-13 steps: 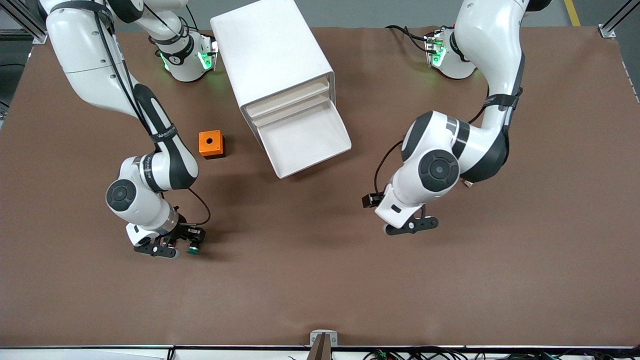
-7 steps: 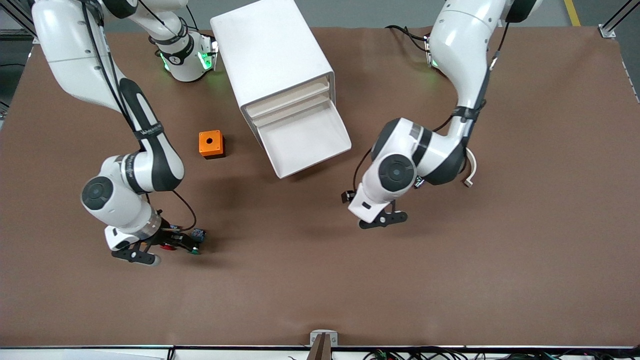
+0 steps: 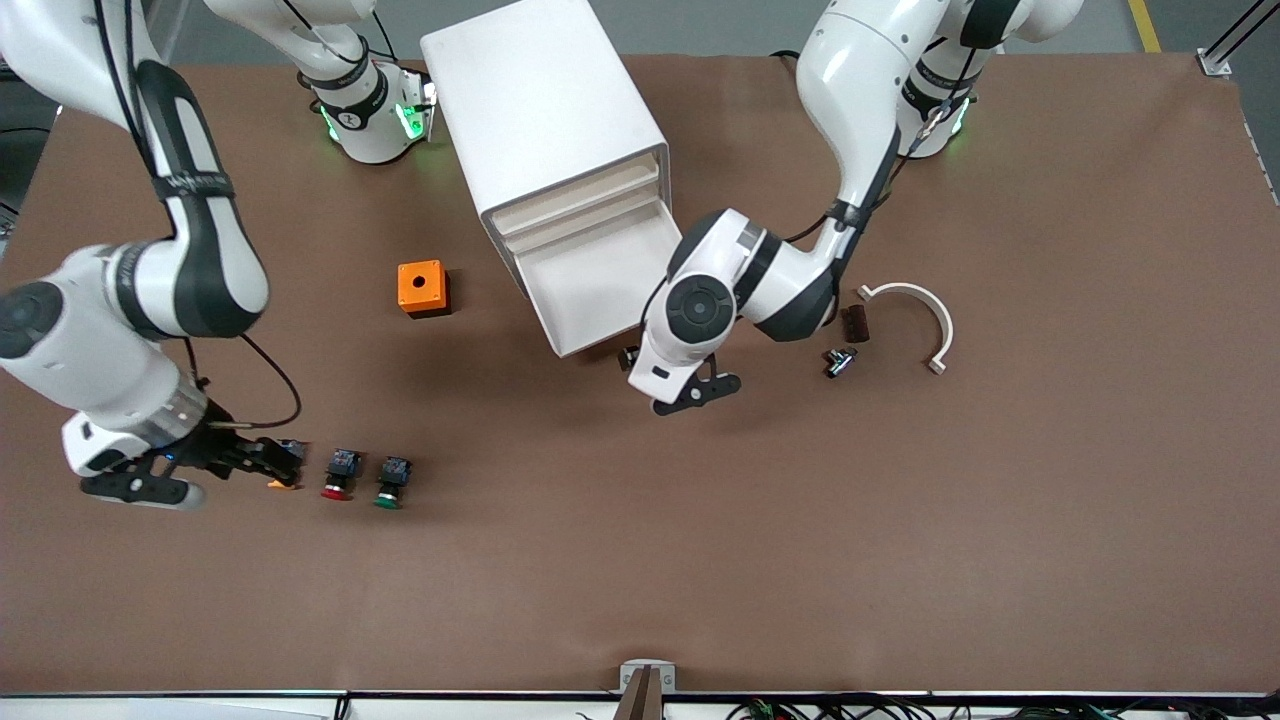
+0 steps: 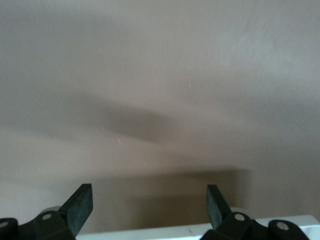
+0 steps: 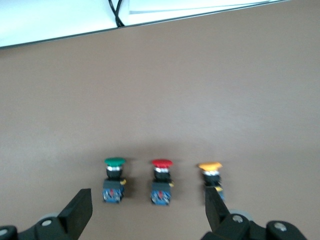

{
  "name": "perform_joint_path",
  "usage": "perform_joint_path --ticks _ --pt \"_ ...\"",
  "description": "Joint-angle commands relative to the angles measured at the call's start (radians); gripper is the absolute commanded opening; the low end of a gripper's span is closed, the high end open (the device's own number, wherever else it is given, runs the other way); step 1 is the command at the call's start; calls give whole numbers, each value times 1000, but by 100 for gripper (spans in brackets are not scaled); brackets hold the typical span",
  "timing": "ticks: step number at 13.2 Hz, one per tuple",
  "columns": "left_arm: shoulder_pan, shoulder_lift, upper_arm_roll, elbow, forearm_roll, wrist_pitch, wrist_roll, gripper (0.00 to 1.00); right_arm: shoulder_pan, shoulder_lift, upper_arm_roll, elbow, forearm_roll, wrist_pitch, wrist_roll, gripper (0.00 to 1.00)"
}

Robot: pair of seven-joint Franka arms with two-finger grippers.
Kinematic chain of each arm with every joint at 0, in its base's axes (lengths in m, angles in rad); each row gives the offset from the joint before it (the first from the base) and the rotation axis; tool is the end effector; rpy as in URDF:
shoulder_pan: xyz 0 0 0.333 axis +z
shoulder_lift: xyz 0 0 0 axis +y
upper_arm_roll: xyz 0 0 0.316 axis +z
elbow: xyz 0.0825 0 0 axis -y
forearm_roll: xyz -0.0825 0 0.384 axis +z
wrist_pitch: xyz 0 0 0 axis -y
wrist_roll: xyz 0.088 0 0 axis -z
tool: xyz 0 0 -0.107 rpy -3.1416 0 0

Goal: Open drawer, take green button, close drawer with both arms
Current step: 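Push the drawer shut with the left gripper while the right gripper retracts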

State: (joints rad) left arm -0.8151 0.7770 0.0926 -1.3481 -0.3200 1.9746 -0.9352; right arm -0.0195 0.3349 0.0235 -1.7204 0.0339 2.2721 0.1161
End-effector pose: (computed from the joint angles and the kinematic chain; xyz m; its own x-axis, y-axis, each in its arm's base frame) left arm 0.5195 -0.5033 0.2527 0.9109 0.3216 -0.2584 0.3320 -0.9433 -0.0038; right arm 0.6690 0.0020 0.4130 0.9684 -0.1365 0.2089 -0.1261 -0.9901 -0.0623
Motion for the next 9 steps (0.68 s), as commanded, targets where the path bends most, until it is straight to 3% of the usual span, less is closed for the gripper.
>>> perform_joint_path --ticks 1,5,9 --pt "-22 13 2 3 -14 10 -63 100 0 -164 -31 -53 3 -123 -21 100" --pt "-27 11 -2 3 -17 4 -77 100 19 -309 -63 -48 9 -273 -19 100" --pt "-30 18 -79 -17 -22 0 -100 100 39 -402 -73 -45 1 -411 -21 100"
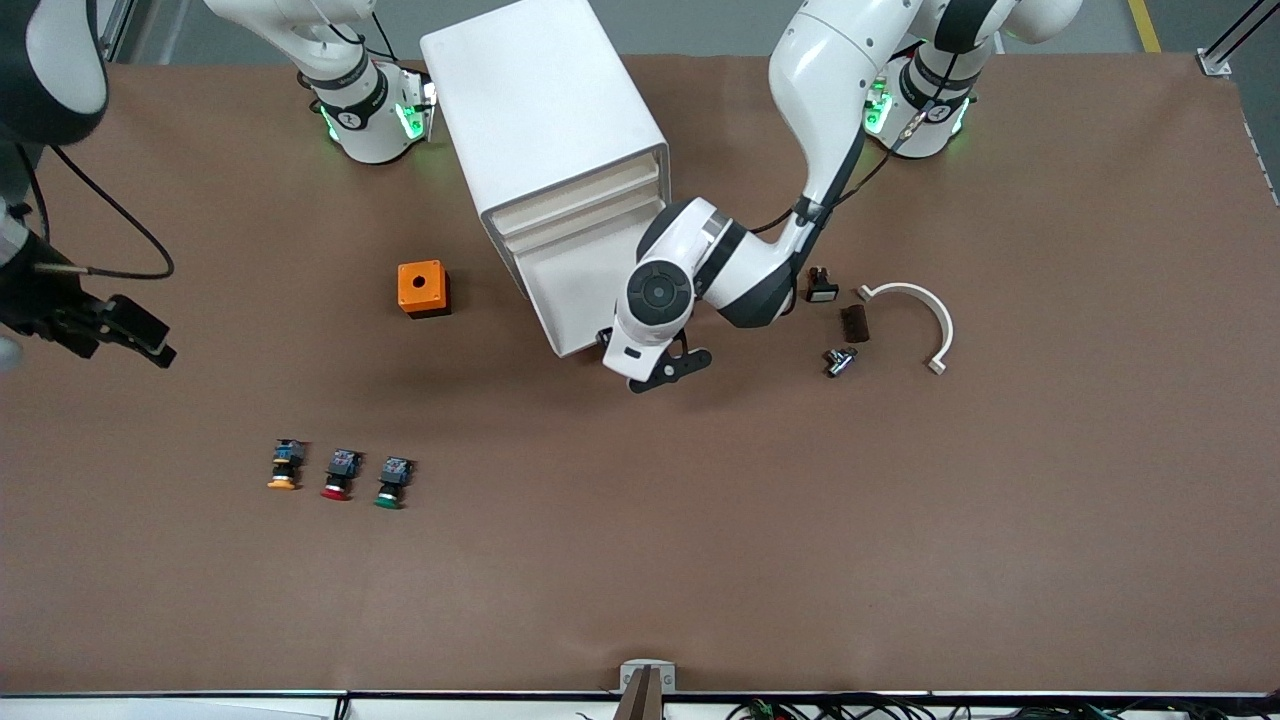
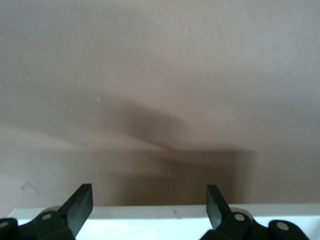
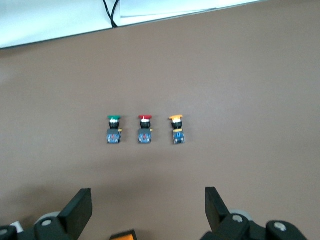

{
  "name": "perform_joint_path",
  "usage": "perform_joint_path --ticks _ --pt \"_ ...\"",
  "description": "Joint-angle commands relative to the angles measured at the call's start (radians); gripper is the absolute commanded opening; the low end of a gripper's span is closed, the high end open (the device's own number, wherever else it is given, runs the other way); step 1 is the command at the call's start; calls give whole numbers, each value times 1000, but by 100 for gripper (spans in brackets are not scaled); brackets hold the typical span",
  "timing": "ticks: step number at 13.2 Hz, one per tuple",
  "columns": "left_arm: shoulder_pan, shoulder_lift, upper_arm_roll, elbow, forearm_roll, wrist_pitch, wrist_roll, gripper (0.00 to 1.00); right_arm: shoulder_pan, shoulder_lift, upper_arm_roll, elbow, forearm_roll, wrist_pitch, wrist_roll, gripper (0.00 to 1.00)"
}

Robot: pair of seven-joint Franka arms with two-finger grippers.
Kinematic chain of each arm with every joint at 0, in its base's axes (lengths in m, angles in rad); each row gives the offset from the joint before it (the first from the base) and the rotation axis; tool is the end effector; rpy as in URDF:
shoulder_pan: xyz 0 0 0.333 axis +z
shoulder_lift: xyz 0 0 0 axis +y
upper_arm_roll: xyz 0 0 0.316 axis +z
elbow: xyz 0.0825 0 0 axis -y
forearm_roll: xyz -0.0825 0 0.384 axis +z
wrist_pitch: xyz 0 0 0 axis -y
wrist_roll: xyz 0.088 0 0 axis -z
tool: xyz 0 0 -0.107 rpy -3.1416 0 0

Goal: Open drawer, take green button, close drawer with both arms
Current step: 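Push the drawer shut with the left gripper while the right gripper retracts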

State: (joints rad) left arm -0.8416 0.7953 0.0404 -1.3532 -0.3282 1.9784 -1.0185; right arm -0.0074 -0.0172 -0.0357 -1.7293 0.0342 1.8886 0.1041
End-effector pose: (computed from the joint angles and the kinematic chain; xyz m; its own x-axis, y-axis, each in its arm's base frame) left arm 0.4823 -0.5357 0.2369 0.8891 0.3435 -0.3025 0.3519 -0.9356 -0.0283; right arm 0.5738 -0.0224 0.5881 0.9728 -0.1566 0.1709 -0.1498 -0.9873 -0.0525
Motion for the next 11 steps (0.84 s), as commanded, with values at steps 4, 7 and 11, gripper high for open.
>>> perform_joint_path --ticks 4,7,11 --pt "-4 1 -86 -32 -78 -4 -37 100 1 -44 2 -13 -10 -58 -44 100" --pt "-4 1 -123 -34 -126 -4 -70 100 -13 -50 19 10 -10 -118 -24 100" --pt "-31 -1 -126 -35 -149 -3 -120 100 -25 -20 19 145 -10 -253 -29 100"
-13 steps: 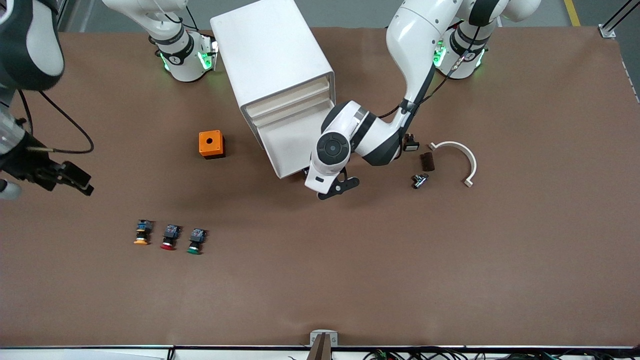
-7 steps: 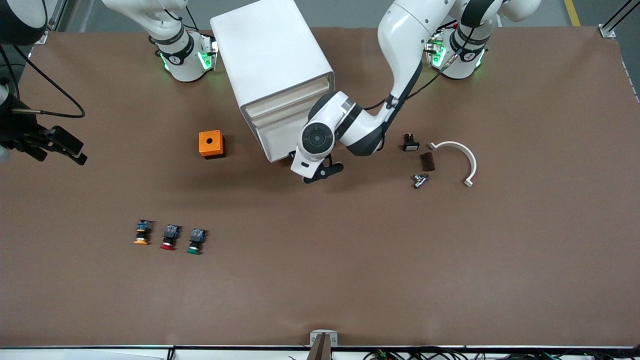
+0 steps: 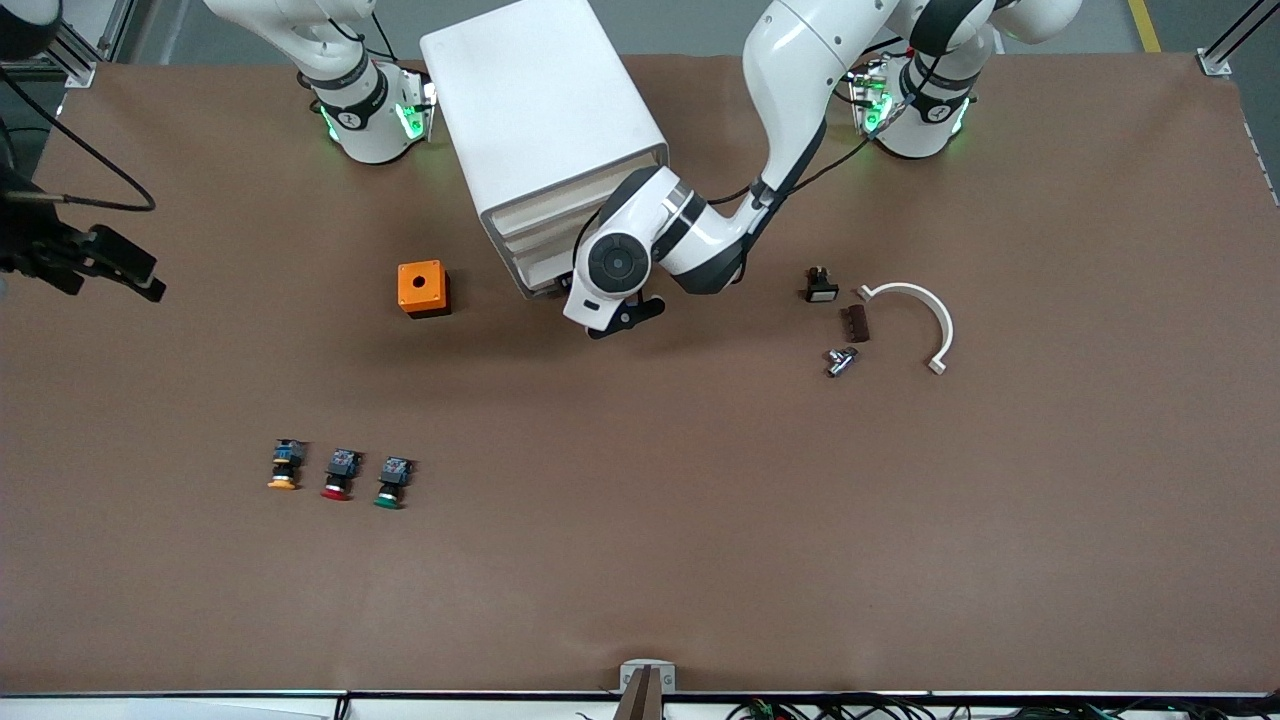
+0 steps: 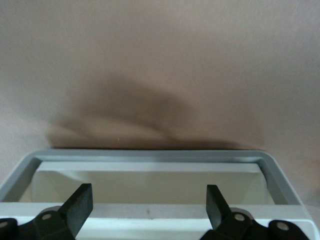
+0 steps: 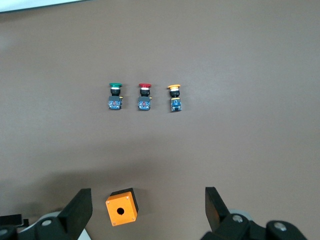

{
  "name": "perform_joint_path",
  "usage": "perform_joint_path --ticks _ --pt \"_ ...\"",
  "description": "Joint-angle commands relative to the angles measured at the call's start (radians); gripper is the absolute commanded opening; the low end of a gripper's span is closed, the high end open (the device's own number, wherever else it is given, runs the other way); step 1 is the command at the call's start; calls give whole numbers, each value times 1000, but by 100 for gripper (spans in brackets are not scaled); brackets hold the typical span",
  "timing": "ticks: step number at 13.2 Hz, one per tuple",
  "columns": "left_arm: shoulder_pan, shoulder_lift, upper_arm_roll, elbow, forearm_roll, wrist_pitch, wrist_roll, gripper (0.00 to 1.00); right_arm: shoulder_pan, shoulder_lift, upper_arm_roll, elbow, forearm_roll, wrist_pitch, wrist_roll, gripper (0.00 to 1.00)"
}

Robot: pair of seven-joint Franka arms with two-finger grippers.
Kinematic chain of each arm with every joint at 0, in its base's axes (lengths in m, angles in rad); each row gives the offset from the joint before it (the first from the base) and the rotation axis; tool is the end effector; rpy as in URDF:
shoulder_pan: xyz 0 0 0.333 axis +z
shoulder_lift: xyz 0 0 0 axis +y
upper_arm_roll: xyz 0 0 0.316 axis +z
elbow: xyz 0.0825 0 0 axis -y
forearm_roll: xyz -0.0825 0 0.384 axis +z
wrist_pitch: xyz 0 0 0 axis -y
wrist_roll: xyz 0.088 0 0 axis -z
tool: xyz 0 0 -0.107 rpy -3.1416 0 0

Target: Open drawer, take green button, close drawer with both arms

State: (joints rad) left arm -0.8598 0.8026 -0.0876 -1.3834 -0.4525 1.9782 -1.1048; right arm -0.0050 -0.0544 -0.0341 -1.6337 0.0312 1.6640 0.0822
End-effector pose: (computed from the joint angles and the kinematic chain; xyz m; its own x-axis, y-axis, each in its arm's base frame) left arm 0.4044 -0.5891 0.2247 0.8027 0.3532 -0.4805 0.3847 -0.9224 -0.0353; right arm 0.5463 -0.0188 0.6331 0.9890 -0.1238 0.0815 -0.1209 -0.9919 -0.0399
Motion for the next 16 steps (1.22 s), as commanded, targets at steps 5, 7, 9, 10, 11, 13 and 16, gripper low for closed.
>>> perform_joint_path --ticks 5,7,9,10,11,13,16 --pt "95 -55 28 3 -2 -5 -40 100 -70 27 20 44 -5 -15 -9 100" --pt "166 -117 32 6 90 -5 -35 100 -73 33 20 44 -10 -12 -48 100" --pt "249 -187 28 3 278 -12 -36 100 -69 34 20 43 -40 2 -81 100" --pt "283 -218 28 4 326 -44 -35 100 -61 36 20 43 -42 3 -81 100" --pt "316 -246 29 4 350 -67 -35 100 -58 39 20 43 -42 3 -81 100" --pt "392 -296 28 6 406 -103 -21 100 -53 41 19 43 -44 2 -81 100" --pt "471 -379 29 6 463 -183 193 100 -52 42 19 43 -44 2 -79 100"
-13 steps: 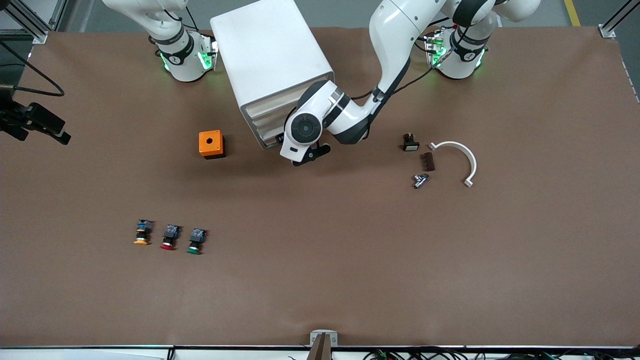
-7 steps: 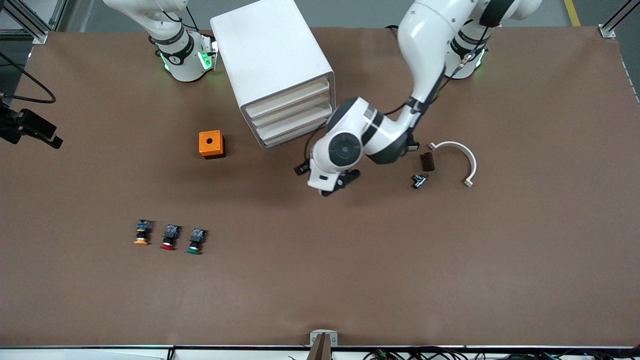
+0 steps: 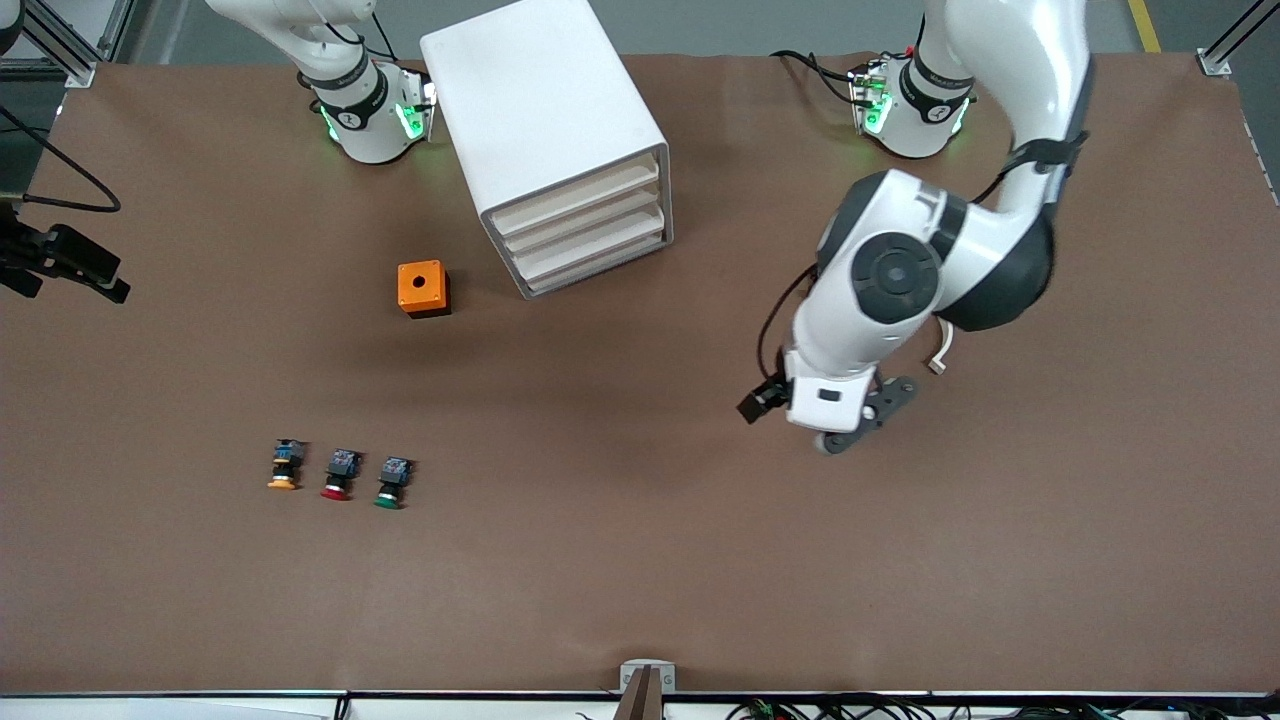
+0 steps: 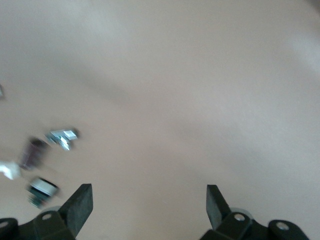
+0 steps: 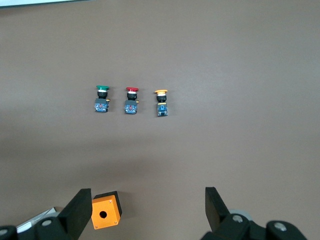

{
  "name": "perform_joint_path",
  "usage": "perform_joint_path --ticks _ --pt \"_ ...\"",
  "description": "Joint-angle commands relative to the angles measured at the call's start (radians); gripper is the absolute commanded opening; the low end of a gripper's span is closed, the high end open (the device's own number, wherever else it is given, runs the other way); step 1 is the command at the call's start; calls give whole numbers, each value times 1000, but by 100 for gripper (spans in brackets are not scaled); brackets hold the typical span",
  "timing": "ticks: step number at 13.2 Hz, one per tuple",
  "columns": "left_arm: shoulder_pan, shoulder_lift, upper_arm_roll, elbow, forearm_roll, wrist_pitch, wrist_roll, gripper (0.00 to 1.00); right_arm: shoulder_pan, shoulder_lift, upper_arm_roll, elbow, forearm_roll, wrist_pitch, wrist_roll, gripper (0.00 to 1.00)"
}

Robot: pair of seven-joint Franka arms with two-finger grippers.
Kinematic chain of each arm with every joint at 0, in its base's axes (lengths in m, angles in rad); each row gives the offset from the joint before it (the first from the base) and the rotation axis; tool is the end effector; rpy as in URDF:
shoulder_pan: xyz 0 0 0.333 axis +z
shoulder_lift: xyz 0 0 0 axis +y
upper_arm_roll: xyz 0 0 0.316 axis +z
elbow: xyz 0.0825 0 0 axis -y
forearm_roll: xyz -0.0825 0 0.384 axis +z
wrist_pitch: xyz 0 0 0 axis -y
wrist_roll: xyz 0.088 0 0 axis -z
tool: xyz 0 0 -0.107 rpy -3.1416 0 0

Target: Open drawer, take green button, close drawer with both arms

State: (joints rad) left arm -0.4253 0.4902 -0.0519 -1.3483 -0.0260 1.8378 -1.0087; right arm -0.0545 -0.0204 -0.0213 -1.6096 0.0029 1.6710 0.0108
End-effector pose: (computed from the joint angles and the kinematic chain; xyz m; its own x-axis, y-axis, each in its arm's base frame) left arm 0.6254 -0.3178 0.4443 0.8549 0.5170 -0.0421 0.5183 -0.8548 0.0260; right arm 0.5563 -0.0421 0.6266 0.9929 -0.0866 0.0817 -0.0865 -0.9962 -0.0042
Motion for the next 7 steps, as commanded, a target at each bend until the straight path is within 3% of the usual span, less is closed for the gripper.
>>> perform_joint_path --ticks 1,7 --pt "66 -93 -6 -29 37 -69 158 100 -2 8 6 19 -15 -5 -8 100" --pt "238 -225 -5 -28 37 -207 523 100 5 8 6 19 -15 -5 -8 100"
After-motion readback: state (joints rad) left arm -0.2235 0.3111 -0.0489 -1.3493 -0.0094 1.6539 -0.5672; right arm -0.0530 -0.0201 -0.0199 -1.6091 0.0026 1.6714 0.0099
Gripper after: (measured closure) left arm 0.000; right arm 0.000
